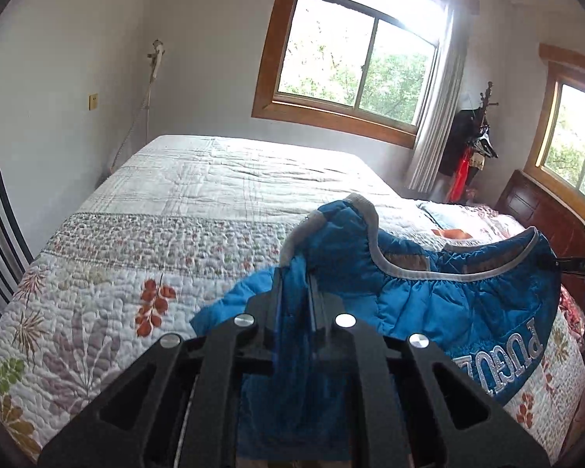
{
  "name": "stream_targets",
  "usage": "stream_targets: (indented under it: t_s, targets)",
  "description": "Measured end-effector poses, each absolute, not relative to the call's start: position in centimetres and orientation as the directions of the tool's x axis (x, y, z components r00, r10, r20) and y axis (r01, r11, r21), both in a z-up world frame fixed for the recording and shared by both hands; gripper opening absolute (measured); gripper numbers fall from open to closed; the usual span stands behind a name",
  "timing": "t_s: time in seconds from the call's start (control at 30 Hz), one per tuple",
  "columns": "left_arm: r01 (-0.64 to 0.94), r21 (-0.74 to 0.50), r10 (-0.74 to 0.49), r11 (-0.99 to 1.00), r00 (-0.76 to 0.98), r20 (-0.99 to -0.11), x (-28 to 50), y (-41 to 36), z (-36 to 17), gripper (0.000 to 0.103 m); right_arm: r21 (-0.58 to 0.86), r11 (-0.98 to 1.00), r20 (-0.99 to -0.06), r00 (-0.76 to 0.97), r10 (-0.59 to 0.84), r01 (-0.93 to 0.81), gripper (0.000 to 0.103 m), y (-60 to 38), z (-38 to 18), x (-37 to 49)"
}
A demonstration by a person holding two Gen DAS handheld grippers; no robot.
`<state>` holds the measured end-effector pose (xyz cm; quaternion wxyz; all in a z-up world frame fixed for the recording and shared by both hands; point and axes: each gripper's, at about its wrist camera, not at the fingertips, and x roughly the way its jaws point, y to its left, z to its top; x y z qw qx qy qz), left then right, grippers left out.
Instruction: Fold large clothes
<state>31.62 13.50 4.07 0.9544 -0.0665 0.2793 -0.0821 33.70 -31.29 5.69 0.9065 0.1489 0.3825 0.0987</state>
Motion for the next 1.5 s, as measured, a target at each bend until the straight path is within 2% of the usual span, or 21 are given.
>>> stream_targets:
  t_s: [0.17, 0.37, 0.47, 0.67, 0.77, 0.83, 1.03, 1.13, 1.2, 1.3, 1.33, 1.37, 1.4, 1.43, 1.5]
  targets:
    - [0.05, -0.147, -0.126, 0.988, 0.815, -0.566, 39.1, 13.1, 2.7, 0.009, 0.38, 0.925, -0.692, 0.664, 0.282, 0.003, 0.012, -32.5, 4.0, 41.1]
    - [-0.004, -0.096, -0.067, 0.995, 0.681, -0.729, 45.8, 12.3, -4.6, 0.01, 0.347, 0.935, -0.794, 0.554, 0.25, 0.076, 0.012, -32.0, -3.1, 47.4]
    - [-0.02, -0.049, -0.026, 0.999, 0.626, -0.78, 47.5, 12.4, -8.1, 0.014, 0.308, 0.946, -0.835, 0.507, 0.217, 0.103, 0.012, -31.7, -6.6, 49.0]
    - [-0.037, -0.045, -0.016, 0.998, 0.569, -0.822, 49.2, 12.8, -10.6, 0.023, 0.337, 0.931, -0.848, 0.474, 0.236, 0.139, 0.025, -32.1, -10.7, 50.0]
    - [-0.036, -0.014, 0.009, 0.999, 0.569, -0.822, 49.1, 12.6, -10.2, 0.024, 0.334, 0.929, -0.848, 0.482, 0.222, 0.159, 0.03, -32.5, -9.9, 49.6]
    - [-0.046, -0.046, -0.011, 0.998, 0.577, -0.816, 48.1, 13.0, -8.9, 0.024, 0.308, 0.939, -0.838, 0.512, 0.192, 0.152, 0.035, -32.7, -8.2, 48.1]
    - [-0.011, -0.099, -0.068, 0.995, 0.649, -0.758, 41.4, 14.7, -4.5, 0.022, 0.301, 0.952, -0.786, 0.579, 0.216, 0.053, 0.037, -33.3, -4.0, 41.2]
    - [0.01, -0.09, -0.076, 0.996, 0.635, -0.769, 37.5, 15.0, -5.3, 0.026, 0.275, 0.961, -0.797, 0.565, 0.212, 0.027, 0.045, -32.9, -4.5, 38.0]
    - [0.009, -0.097, -0.081, 0.995, 0.623, -0.778, 35.6, 15.2, -6.4, 0.033, 0.269, 0.963, -0.808, 0.549, 0.213, 0.022, 0.045, -32.5, -5.6, 36.3]
    - [0.008, -0.15, -0.124, 0.989, 0.609, -0.783, 33.8, 15.8, -8.1, 0.031, 0.302, 0.953, -0.806, 0.534, 0.254, 0.001, 0.045, -32.1, -7.2, 34.6]
    - [0.008, -0.158, -0.13, 0.987, 0.616, -0.777, 33.3, 15.8, -8.4, 0.031, 0.304, 0.953, -0.804, 0.535, 0.257, -0.001, 0.045, -32.0, -7.5, 34.3]
    - [0.005, -0.158, -0.126, 0.987, 0.624, -0.771, 32.9, 15.6, -8.5, 0.025, 0.306, 0.952, -0.803, 0.538, 0.257, 0.002, 0.043, -31.8, -7.6, 34.1]
    - [0.002, -0.162, -0.127, 0.987, 0.629, -0.767, 32.7, 15.5, -8.5, 0.019, 0.306, 0.952, -0.802, 0.541, 0.253, 0.009, 0.035, -31.8, -7.6, 34.0]
    - [-0.008, -0.165, -0.123, 0.986, 0.63, -0.767, 32.7, 15.5, -8.4, 0.016, 0.308, 0.951, -0.801, 0.542, 0.254, 0.011, 0.021, -31.6, -7.4, 33.8]
    - [-0.014, -0.177, -0.128, 0.984, 0.633, -0.764, 32.7, 15.4, -8.1, 0.009, 0.323, 0.946, -0.787, 0.557, 0.264, 0.008, 0.011, -31.4, -6.7, 33.5]
